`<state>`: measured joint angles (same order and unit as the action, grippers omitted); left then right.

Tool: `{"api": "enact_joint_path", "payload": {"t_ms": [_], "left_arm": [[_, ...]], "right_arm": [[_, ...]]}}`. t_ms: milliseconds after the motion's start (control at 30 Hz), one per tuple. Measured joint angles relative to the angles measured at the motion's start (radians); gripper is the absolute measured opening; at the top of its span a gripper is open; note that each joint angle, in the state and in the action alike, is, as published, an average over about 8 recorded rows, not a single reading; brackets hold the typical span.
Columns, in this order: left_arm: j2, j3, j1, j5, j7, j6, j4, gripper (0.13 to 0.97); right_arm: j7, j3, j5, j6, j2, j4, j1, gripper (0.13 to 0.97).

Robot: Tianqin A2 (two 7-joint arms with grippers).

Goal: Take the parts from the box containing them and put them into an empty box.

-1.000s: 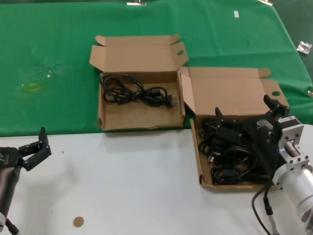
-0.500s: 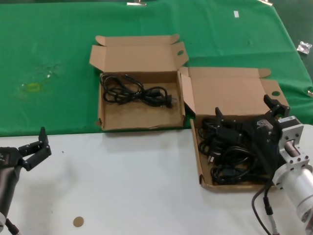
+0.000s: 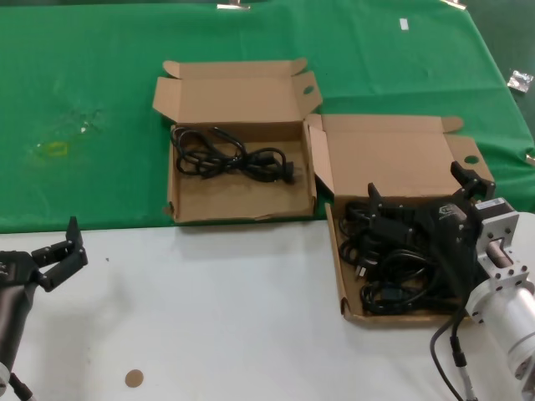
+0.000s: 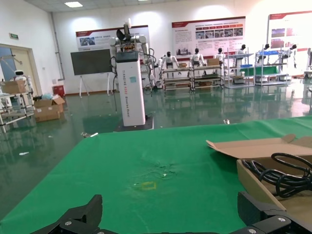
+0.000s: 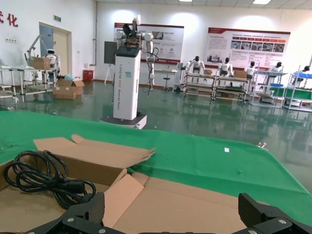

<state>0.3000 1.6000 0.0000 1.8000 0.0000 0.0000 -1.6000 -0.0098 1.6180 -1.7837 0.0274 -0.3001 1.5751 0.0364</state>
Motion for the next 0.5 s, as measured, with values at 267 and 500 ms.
{"api": "enact_joint_path", "payload": {"t_ms": [267, 500], "left_arm": [[0.0, 0.0, 0.0, 0.0, 0.0, 0.0, 0.0, 0.966], [0.0, 0.0, 0.0, 0.0, 0.0, 0.0, 0.0, 0.966]], "right_arm": [[0.0, 0.0, 0.0, 0.0, 0.0, 0.0, 0.0, 0.966], [0.0, 0.0, 0.0, 0.0, 0.0, 0.0, 0.0, 0.966]]}}
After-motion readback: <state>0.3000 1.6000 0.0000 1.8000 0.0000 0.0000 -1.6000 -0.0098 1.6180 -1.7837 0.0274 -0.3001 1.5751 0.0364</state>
